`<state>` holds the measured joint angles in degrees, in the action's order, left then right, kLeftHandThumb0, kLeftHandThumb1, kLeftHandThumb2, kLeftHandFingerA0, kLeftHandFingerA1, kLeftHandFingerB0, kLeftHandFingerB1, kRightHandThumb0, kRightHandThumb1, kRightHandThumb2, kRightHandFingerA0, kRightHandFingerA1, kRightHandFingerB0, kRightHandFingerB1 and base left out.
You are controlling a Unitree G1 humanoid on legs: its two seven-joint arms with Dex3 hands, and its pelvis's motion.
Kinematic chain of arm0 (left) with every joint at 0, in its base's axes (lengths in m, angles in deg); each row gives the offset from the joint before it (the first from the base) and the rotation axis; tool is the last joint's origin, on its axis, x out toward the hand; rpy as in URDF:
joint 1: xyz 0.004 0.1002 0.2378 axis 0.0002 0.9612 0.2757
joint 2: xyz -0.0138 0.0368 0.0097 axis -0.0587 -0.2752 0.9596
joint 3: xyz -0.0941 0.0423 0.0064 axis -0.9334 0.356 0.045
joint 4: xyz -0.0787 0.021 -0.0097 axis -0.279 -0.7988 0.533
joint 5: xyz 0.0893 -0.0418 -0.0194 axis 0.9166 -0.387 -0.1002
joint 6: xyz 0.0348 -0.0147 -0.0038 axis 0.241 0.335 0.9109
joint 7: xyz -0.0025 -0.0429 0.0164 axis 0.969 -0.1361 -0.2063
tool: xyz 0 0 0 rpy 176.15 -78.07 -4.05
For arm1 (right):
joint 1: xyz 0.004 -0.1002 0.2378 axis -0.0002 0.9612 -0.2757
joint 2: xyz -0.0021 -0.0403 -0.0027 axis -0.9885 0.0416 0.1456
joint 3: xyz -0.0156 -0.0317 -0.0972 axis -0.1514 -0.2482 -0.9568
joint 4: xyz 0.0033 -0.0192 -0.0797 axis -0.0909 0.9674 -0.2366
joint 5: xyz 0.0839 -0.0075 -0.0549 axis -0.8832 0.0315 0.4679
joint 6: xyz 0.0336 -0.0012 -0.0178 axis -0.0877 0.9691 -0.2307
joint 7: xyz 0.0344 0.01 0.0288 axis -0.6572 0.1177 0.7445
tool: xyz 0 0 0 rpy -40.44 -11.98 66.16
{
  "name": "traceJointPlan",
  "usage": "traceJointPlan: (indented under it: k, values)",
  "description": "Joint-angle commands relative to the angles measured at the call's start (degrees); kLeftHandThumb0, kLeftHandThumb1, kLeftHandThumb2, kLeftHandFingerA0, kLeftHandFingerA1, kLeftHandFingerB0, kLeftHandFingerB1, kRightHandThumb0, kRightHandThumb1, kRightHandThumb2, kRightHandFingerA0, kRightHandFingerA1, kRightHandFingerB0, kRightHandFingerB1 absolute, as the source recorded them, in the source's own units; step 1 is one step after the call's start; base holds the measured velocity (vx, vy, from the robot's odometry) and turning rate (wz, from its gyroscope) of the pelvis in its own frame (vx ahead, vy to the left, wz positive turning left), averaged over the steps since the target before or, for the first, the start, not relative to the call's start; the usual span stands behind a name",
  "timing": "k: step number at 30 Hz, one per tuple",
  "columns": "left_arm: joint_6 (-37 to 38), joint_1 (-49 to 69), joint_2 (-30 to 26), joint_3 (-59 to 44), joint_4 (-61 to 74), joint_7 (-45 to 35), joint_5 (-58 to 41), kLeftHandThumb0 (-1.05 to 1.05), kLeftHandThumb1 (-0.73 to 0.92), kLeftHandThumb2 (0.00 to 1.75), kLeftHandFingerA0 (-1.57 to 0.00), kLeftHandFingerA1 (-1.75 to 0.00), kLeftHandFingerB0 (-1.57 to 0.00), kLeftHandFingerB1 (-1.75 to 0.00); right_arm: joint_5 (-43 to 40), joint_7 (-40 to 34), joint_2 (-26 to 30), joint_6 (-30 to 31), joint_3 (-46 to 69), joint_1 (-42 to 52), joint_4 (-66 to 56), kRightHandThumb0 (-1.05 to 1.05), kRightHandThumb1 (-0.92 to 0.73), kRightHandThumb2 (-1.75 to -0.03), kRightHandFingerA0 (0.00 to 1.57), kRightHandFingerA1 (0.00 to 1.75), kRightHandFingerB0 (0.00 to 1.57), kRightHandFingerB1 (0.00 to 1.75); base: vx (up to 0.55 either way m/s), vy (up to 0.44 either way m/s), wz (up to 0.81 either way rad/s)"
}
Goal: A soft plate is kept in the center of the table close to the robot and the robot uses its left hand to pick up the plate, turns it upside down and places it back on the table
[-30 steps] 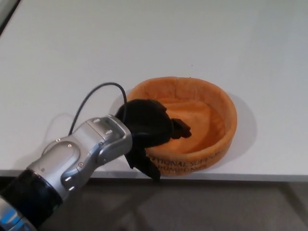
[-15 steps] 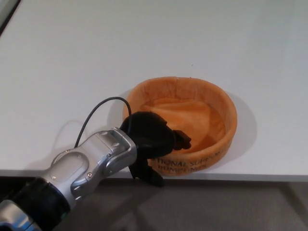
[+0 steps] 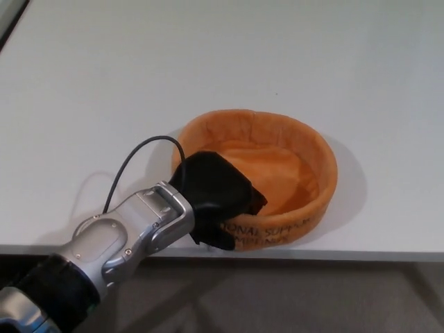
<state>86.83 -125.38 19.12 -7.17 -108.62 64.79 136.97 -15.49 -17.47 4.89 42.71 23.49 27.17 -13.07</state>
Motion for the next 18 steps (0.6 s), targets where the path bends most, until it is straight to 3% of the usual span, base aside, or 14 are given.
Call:
traceJointPlan:
  k: [1,12,16,17,18]
  values:
    - [0.57,-1.08,-1.18,0.58,-0.13,3.65,3.75,-0.54,0.57,0.65,-0.95,-1.75,-0.81,-1.62,0.29,-0.02,0.51,-0.33,0.17,0.26,0.26,-0.76,-0.91,-0.76,0.23,0.39,0.06,0.21,0.0,0.0,0.0]
    - [1.3,-1.4,-1.35,-0.33,-0.25,3.02,2.88,-0.46,0.58,0.58,-0.95,-1.75,-0.81,-1.61,0.77,0.07,0.91,-0.35,0.12,0.1,0.43,-0.74,-0.92,-0.75,0.25,0.4,0.06,0.21,0.0,0.0,0.0]
    - [-0.36,-0.49,-0.74,-1.43,1.79,-1.07,1.2,-0.41,0.6,0.58,-0.93,-1.75,-0.76,-1.62,0.61,0.38,1.09,-0.03,0.02,0.03,0.35,-0.75,-0.92,-0.76,0.23,0.4,0.05,0.21,0.0,0.0,0.0]
    - [-0.6,0.46,0.46,-3.33,2.54,-4.42,-3.39,-0.42,0.4,0.85,-1.22,-1.41,-1.04,-1.3,0.52,0.45,1.07,-0.1,0.04,0.04,0.4,-0.75,-0.92,-0.75,0.24,0.39,0.06,0.22,0.0,0.0,0.0]
    - [-0.61,0.62,0.63,-3.63,2.68,-4.9,-3.85,-0.42,0.4,0.85,-1.22,-1.41,-1.04,-1.3,0.5,0.46,1.06,-0.11,0.05,0.04,0.41,-0.75,-0.92,-0.75,0.24,0.39,0.06,0.22,0.0,0.0,0.0]
